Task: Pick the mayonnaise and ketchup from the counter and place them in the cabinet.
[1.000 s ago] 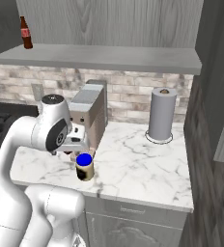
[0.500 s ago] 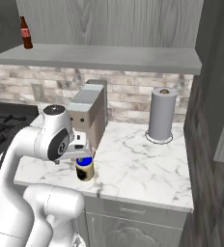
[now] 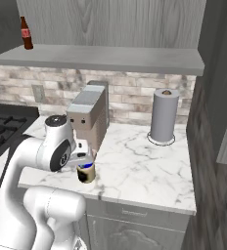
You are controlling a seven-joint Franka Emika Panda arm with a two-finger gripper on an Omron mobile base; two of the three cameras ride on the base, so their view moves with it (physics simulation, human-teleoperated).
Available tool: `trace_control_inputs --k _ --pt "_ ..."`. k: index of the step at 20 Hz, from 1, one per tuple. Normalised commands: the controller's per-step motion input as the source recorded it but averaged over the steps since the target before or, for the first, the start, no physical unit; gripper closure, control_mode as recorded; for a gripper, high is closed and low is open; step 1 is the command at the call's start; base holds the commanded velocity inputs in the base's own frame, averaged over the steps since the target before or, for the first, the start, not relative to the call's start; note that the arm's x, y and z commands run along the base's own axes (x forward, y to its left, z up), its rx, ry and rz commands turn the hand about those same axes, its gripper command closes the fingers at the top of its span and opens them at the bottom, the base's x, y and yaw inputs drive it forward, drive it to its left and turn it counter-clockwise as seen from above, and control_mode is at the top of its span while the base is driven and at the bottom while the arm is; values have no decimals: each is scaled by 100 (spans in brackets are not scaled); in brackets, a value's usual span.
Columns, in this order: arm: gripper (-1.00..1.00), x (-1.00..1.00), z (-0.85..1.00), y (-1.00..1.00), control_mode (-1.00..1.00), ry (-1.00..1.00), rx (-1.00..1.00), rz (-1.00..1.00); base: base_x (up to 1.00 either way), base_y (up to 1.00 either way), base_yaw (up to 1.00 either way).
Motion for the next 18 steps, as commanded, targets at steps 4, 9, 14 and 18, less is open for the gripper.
trace_control_inputs --k 4,9,14,18 --pt "-100 0 -19 -7 -100 -3 0 3 0 0 0" --pt "-100 0 -11 -10 -100 -1 0 1 0 0 0" --pt "-100 0 -12 -11 -100 0 0 0 0 0 0" --pt "-100 6 -17 -9 -100 0 0 0 0 0 0"
